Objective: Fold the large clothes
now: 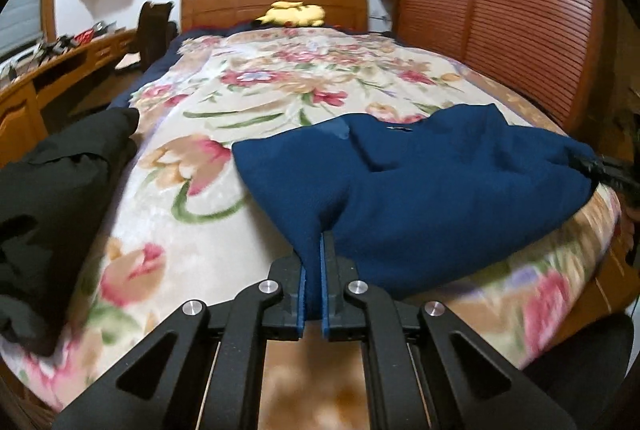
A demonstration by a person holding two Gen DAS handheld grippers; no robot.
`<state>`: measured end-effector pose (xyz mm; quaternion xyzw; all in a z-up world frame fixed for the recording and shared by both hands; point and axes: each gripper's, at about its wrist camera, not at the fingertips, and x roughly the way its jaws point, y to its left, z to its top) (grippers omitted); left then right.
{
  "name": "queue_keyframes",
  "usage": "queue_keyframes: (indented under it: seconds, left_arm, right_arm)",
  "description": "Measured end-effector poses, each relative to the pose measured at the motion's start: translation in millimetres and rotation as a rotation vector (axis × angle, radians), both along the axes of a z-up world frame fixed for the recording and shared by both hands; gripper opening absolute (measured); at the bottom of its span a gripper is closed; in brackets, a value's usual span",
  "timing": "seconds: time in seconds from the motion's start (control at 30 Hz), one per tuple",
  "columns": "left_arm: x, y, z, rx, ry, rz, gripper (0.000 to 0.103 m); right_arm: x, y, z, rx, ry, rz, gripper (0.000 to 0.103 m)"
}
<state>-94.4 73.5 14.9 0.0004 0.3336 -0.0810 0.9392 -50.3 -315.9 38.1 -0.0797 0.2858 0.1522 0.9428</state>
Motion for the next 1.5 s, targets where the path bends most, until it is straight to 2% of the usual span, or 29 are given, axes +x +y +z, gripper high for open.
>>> queue_keyframes:
  seconds: [0.13, 0.27, 0.37, 0.47, 0.53, 0.6, 0.67, 0.73, 0.8, 0.87, 0.93, 0.97, 1.03, 1.13, 1.23, 1.5]
  left_arm:
    - [-15, -10, 0, 0.048, -0.004, -0.019, 0.006]
    - [-14, -9, -11, 0.055, 0.024, -0.012, 0.006]
    - [-12, -6, -22, 0.050, 0.043, -0.006, 0.006]
    - [-14, -7, -30, 0.039, 0.045, 0.001, 0.008]
    - [-15, -9, -34, 0.034, 0.044, 0.012, 0.008]
    - [-16, -11, -36, 0.034, 0.043, 0.034, 0.012]
    - [-20, -12, -36, 0.043, 0.041, 0.061, 0.021]
    - [-25, -11, -35, 0.052, 0.041, 0.085, 0.041]
    - [-29, -8, -34, 0.035, 0.049, 0.085, 0.047]
    - [-32, -7, -33, 0.038, 0.052, 0.093, 0.056]
    - [-36, -6, -32, 0.024, 0.038, 0.107, 0.078]
    - [-36, -5, -32, 0.006, 0.037, 0.111, 0.081]
    - [-35, -5, -33, -0.018, 0.045, 0.113, 0.081]
    - [-31, -7, -34, -0.027, 0.043, 0.126, 0.081]
    - [-26, -4, -34, -0.074, 0.048, 0.142, 0.081]
    - [-5, 8, -31, -0.185, 0.075, 0.198, 0.081]
  right_arm:
    - [-25, -17, -15, 0.008, 0.020, 0.006, 0.012]
    - [-31, -16, -32, -0.010, 0.044, -0.008, 0.014]
    - [-30, -15, -29, 0.000, 0.036, -0.017, 0.018]
    - [-32, -15, -18, -0.010, 0.008, -0.048, 0.034]
    - [-36, -13, -13, -0.031, -0.020, -0.072, 0.055]
    - [-45, -10, -9, -0.042, -0.070, -0.093, 0.063]
    - [-51, -6, -3, -0.001, -0.090, -0.060, 0.063]
    - [-53, 3, 0, 0.031, -0.087, -0.012, 0.063]
    - [-55, 18, -1, 0.009, -0.098, 0.005, 0.063]
    - [-53, 27, -5, 0.060, -0.098, 0.031, 0.063]
    - [-50, 39, -17, 0.113, -0.091, 0.079, 0.063]
    - [-50, 44, -24, 0.133, -0.089, 0.094, 0.063]
    - [-48, 55, -45, 0.149, -0.066, 0.122, 0.063]
    - [-36, 73, -72, 0.085, 0.008, 0.115, 0.063]
    - [-35, 85, -88, 0.029, 0.014, 0.120, 0.063]
    - [-39, 87, -95, 0.024, -0.010, 0.133, 0.063]
